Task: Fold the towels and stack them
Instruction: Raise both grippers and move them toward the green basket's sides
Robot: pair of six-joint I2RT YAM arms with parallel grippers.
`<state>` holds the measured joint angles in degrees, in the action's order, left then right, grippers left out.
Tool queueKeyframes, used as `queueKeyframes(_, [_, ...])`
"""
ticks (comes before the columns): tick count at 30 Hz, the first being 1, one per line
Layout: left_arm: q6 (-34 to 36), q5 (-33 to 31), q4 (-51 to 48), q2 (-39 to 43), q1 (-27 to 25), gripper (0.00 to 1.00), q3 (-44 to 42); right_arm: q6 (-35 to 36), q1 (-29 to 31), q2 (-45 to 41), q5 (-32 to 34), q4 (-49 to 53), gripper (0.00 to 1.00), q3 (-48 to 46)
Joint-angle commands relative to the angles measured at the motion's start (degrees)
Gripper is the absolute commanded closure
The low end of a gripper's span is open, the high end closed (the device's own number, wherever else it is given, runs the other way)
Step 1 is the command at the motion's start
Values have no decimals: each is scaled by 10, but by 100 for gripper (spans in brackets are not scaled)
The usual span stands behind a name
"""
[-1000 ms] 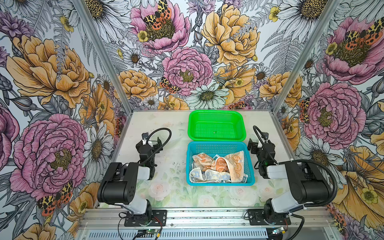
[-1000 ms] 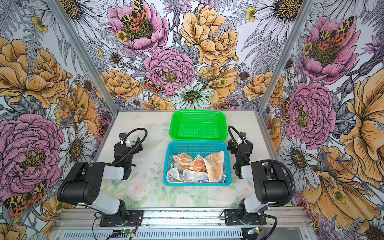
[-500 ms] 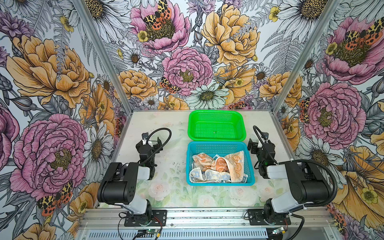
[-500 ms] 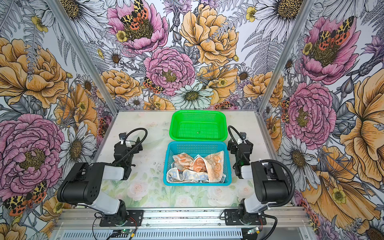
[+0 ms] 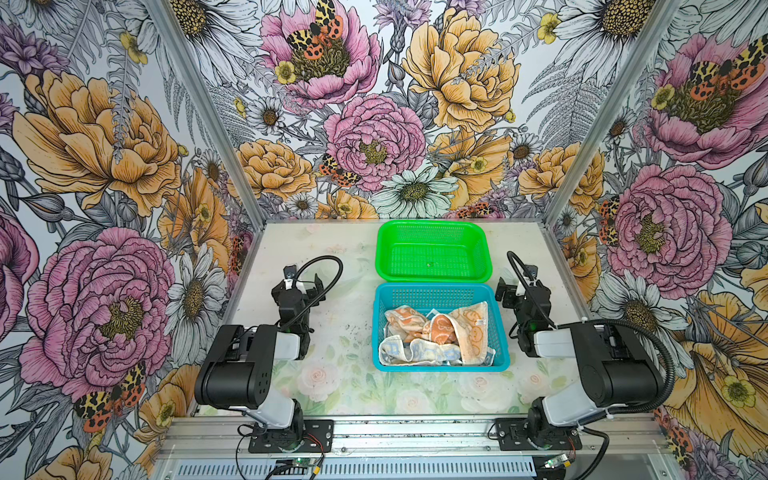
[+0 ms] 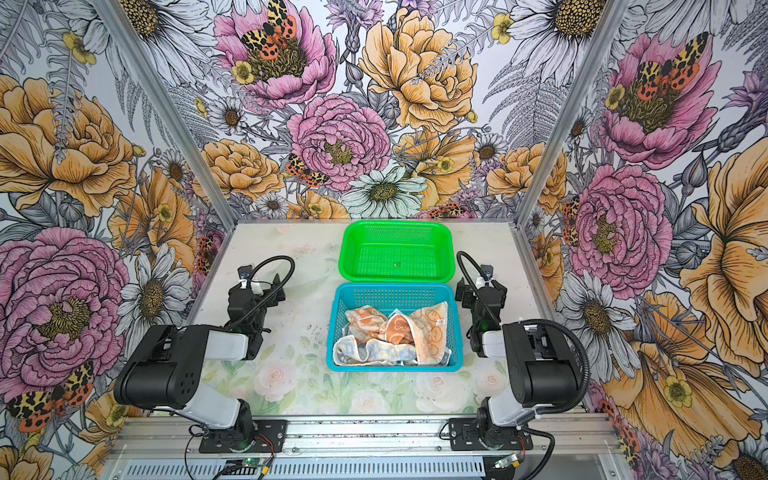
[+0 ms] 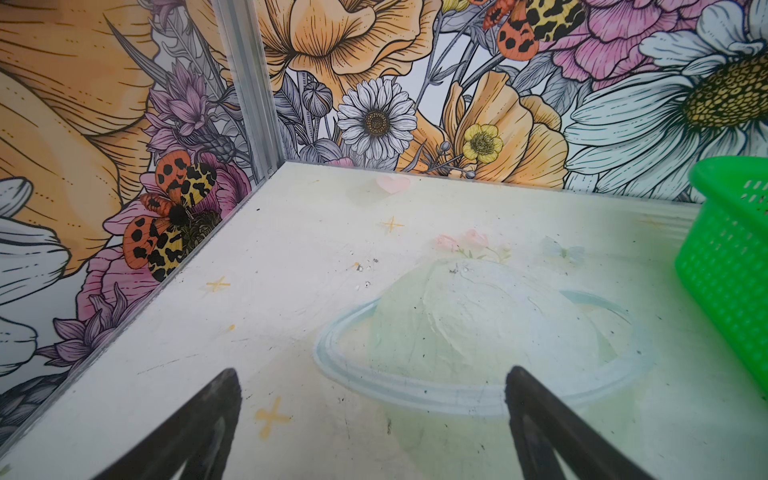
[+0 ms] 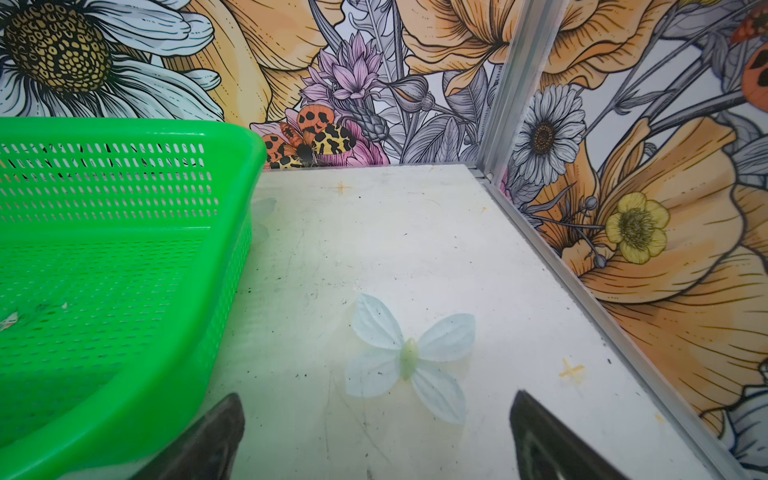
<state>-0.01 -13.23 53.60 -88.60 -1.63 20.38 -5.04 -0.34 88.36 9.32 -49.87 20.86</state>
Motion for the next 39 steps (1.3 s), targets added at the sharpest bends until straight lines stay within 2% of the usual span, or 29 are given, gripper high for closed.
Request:
queueKeyframes(1, [0,-35,14,24,-5,1,-4,-4,2,-5,16,-10,0,11])
queueKeyframes(7, [-9,-130,-85,140,-21,1,0,-32,6,-72,106,70,1,23])
queueKeyframes(11, [18,-233,-127,199,-79,1,11,-49,11,-109,170,125,1,33])
queueKeyframes(13, [3,-223,-151,214,-96,1,23,-57,12,-136,174,146,1,34])
queueKeyframes(16, [-35,-157,-246,211,-110,1,86,-87,3,-167,143,194,1,50])
queueKeyframes(18, [-43,-128,-323,186,-128,1,150,-122,-5,-178,100,246,1,80])
queueKeyframes(21, [-28,-128,-394,149,-174,1,223,-137,-4,-168,71,353,1,158])
queueKeyframes(24, [-25,-125,-451,123,-216,1,275,-134,0,-135,11,451,1,240])
queueKeyframes(28, [-51,-124,-503,95,-251,1,322,-135,14,-82,-58,532,1,316])
queueKeyframes(31, [-71,-116,-519,80,-261,1,341,-148,23,-33,-110,562,5,355])
queueKeyframes(39, [-101,-86,-570,60,-268,1,364,-165,43,77,-157,597,25,418])
